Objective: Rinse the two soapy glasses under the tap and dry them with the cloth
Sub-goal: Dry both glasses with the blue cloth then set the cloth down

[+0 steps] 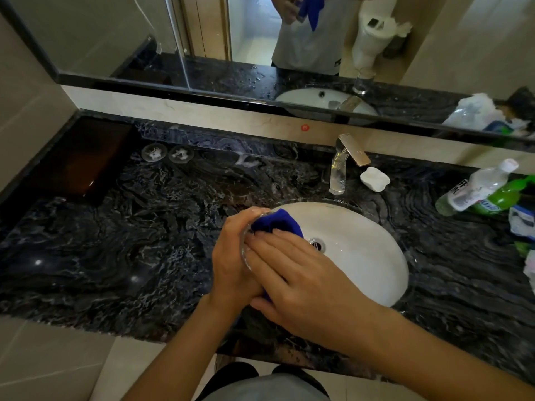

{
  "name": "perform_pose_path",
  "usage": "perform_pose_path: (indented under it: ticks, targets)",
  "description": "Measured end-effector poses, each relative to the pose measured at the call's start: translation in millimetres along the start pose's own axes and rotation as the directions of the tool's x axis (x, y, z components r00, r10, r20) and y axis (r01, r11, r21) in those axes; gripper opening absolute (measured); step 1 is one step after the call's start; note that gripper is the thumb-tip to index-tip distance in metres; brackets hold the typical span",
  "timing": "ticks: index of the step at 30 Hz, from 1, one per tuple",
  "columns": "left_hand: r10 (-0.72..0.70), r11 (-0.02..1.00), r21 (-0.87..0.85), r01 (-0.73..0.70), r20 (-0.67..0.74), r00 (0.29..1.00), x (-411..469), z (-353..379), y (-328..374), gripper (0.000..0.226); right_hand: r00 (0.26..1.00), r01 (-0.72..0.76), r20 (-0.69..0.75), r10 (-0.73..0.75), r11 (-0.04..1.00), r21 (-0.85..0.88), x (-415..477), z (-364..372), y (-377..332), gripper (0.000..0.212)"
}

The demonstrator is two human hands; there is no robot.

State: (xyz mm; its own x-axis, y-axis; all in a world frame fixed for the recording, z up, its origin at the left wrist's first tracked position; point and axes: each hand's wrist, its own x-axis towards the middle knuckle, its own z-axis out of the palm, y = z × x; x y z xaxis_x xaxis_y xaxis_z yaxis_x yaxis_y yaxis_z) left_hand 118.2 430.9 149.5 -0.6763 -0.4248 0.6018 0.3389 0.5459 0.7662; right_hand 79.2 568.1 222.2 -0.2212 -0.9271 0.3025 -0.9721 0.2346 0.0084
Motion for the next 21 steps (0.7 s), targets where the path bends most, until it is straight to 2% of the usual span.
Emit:
perform_pose_path:
  ticks: [3, 7, 10, 13, 16, 18, 21]
  targets:
    - [0.096, 0.995, -0.034, -0.095, 0.049, 0.994, -1, -2, -2, 0.04, 0.994, 0.049, 0.095, -0.051, 0.998, 0.027, 6, 0, 7, 0.038]
    - [0.131, 0.991, -0.041, -0.128, 0.082, 0.988, 1, -3, -4, 0.052, 0.996, 0.029, 0.08, -0.03, 0.999, 0.017, 13, 6, 7, 0.029]
    - [0.132, 0.991, -0.039, -0.128, 0.109, 0.985, -3, -6, -6, 0.044, 0.989, 0.04, 0.143, -0.047, 0.998, 0.051, 10, 8, 6, 0.032]
    - [0.117, 0.993, -0.045, -0.111, 0.153, 0.981, -7, -11, -3, 0.046, 0.977, 0.068, 0.195, -0.088, 0.992, 0.11, 8, 7, 11, 0.036]
    - [0.089, 0.996, -0.026, -0.085, 0.241, 0.966, -10, -16, -7, 0.06, 0.969, 0.082, 0.207, -0.135, 0.967, 0.243, 7, 0, 21, 0.044]
    - [0.01, 1.0, -0.009, -0.007, 0.308, 0.951, -10, -20, -11, 0.08, 0.966, 0.045, 0.228, -0.122, 0.949, 0.313, 6, -5, 27, 0.043]
    - [-0.087, 0.994, -0.027, 0.108, 0.424, 0.902, -3, -29, -9, 0.096, 0.97, -0.022, 0.233, -0.068, 0.931, 0.365, 2, -6, 32, 0.037]
